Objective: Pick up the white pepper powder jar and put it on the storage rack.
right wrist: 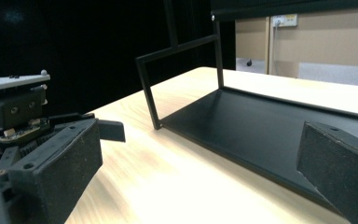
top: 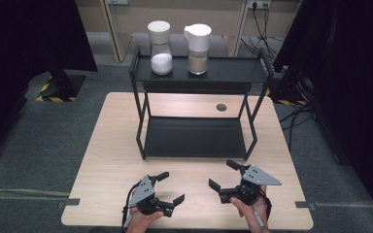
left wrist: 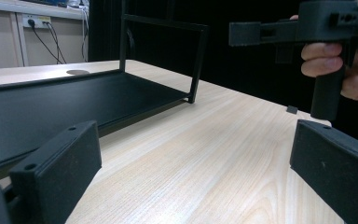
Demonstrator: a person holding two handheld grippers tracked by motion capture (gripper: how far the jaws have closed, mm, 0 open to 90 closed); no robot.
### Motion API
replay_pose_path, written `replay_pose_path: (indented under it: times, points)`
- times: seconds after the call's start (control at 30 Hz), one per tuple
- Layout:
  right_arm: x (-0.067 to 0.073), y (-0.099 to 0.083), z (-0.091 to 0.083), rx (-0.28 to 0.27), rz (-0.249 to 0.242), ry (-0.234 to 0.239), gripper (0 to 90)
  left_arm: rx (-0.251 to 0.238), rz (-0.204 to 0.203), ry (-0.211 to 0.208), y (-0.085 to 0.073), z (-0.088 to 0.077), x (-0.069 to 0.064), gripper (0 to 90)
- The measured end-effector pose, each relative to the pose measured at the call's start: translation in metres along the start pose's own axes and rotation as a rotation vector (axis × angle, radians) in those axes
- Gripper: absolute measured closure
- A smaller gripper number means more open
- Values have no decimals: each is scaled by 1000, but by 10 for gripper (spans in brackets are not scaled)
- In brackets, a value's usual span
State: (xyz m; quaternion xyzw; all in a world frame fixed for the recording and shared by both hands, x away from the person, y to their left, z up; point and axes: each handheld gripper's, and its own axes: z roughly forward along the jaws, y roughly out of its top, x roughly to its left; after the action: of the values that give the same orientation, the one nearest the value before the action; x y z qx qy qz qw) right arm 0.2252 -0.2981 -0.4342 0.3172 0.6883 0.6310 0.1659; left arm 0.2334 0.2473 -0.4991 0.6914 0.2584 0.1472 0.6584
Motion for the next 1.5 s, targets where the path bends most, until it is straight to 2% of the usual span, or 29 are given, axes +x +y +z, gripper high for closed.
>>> replay_pose_path:
  times: [0.57,1.1,1.5]
  points:
    - [-1,-22,-2,7,22,4,6,-5,-4,10,0,-1,1,10]
    - [-2,-32,3,40,41,24,6,-8,-17,22,0,-1,2,10]
    - [-3,-34,4,49,44,18,7,-12,-13,15,0,-3,1,10]
